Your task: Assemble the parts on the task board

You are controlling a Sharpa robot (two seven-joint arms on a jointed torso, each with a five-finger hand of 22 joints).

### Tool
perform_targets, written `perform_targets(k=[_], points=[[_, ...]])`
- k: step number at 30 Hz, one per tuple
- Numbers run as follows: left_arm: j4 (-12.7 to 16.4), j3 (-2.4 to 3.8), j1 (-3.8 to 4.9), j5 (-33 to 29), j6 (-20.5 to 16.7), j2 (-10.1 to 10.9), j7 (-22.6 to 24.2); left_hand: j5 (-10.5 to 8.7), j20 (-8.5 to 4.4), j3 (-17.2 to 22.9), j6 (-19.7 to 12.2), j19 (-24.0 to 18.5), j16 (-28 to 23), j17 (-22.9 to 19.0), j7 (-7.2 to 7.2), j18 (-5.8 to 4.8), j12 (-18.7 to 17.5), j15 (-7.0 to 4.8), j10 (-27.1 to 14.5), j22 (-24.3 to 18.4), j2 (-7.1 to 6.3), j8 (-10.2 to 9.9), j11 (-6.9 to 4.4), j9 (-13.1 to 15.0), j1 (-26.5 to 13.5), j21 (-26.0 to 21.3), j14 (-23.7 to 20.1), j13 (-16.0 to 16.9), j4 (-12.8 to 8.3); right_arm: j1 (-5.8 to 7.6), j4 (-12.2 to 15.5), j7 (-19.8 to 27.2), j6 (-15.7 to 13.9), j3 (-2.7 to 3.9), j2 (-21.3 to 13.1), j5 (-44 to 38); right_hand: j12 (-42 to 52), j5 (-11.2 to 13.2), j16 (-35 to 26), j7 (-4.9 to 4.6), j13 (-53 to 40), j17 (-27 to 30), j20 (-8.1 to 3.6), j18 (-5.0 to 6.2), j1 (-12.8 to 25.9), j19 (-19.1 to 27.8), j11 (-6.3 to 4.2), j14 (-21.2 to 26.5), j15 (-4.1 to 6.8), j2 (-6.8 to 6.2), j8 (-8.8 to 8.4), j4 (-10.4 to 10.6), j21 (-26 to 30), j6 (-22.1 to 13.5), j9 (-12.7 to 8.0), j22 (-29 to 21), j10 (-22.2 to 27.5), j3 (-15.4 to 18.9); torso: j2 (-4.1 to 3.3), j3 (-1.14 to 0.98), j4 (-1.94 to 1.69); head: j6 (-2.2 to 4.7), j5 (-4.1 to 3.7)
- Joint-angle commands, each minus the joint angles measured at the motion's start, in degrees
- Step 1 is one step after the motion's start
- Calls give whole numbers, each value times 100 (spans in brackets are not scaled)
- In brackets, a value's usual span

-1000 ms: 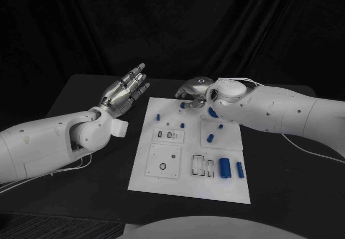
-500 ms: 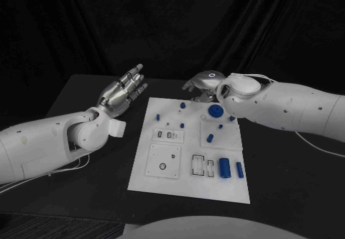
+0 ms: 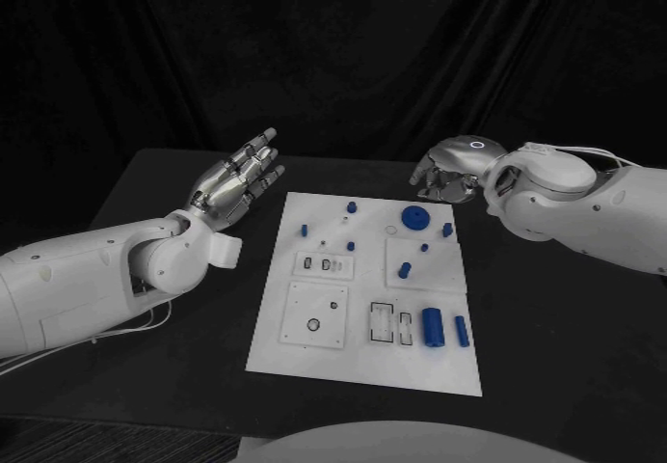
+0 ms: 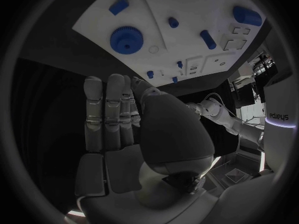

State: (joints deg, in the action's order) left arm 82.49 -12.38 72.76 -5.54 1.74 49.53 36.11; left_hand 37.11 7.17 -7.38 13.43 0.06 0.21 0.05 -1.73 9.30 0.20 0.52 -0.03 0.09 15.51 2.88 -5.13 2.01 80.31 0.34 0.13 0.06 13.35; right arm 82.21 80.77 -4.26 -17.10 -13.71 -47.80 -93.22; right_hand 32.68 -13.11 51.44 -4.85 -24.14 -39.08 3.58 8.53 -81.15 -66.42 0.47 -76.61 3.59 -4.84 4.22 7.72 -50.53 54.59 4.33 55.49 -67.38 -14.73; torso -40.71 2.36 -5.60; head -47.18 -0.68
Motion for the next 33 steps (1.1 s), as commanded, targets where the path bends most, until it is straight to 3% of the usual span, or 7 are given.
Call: perform_targets(k=[1,5,8,10,13,20,33], points=[[17,5,-19,-2,102,5,22,20,41,38,44,-6,-21,-5,-10,85,-20,38,3,-9,10,22,42,7,27,-34,-13,-6,-10,-48,68,-429,282,-10,-127,26,2976,189,1335,73,-3091,-1766,-25,-84,315,-268,-90,-405,-4,55,-61,220,-291,-303,-35,357,-252,192,9,12,38,1,12],[25,5,-30,-2,110,12,13,21,52,47,73,-6,-21,-5,5,85,-20,41,3,-9,9,33,58,11,24,-34,-13,-6,-15,-119,44,-584,377,-21,-207,37,4369,318,2340,118,-4732,-3128,-61,-129,551,-474,-124,-662,1,81,-48,408,-644,-606,-13,780,-742,422,2,9,33,15,-5],[32,5,-38,-2,118,17,3,21,59,58,101,-6,-21,-5,22,85,-20,37,3,-9,9,45,79,15,23,-34,-13,-6,-22,-197,14,-649,309,-26,-238,41,4946,309,2867,122,-5485,-3825,-76,-214,672,-701,-135,-851,14,137,-42,509,-1088,-654,15,1224,-1241,569,-1,6,75,18,19],[34,5,-42,-2,123,24,-6,21,61,62,114,-6,-21,-5,29,85,-20,37,3,-9,8,50,85,17,23,-34,-13,-6,-25,-245,-17,-667,229,-28,-231,43,5631,286,3476,139,-6434,-4594,-108,-341,746,-1064,-168,-1144,44,180,-41,561,-1767,-670,35,1813,-2111,686,0,-1,97,4,37],[33,5,-47,-2,136,29,-18,22,64,69,131,-6,-21,-5,38,85,-20,36,3,-9,6,58,95,20,22,-34,-13,-6,-29,-281,-51,-674,149,-29,-209,44,5732,275,3824,170,-6586,-5050,-138,-430,773,-1316,-193,-1323,79,195,-42,574,-2221,-824,12,2185,-2262,753,-1,-6,97,-1,28],[29,5,-54,-2,160,32,-45,22,67,76,158,-6,-21,-5,50,86,-20,38,3,-9,4,70,109,23,21,-34,-13,-6,-34,-339,-152,-608,-35,-29,-127,45,5732,235,3856,236,-6586,-5092,-194,-497,825,-1507,-257,-1339,138,241,-43,600,-2551,-972,-5,2460,-2262,825,-3,6,81,-8,10],[21,5,-64,-2,196,25,-69,23,71,87,192,-6,-21,-5,67,86,-20,38,3,-9,1,85,127,28,18,-34,-13,-6,-41,-440,-291,-434,-213,-28,75,45,5732,49,3818,213,-6586,-5045,-227,-544,625,-1644,-250,-1325,165,270,87,426,-2754,-574,154,2647,-2262,818,0,11,51,-45,-45]])
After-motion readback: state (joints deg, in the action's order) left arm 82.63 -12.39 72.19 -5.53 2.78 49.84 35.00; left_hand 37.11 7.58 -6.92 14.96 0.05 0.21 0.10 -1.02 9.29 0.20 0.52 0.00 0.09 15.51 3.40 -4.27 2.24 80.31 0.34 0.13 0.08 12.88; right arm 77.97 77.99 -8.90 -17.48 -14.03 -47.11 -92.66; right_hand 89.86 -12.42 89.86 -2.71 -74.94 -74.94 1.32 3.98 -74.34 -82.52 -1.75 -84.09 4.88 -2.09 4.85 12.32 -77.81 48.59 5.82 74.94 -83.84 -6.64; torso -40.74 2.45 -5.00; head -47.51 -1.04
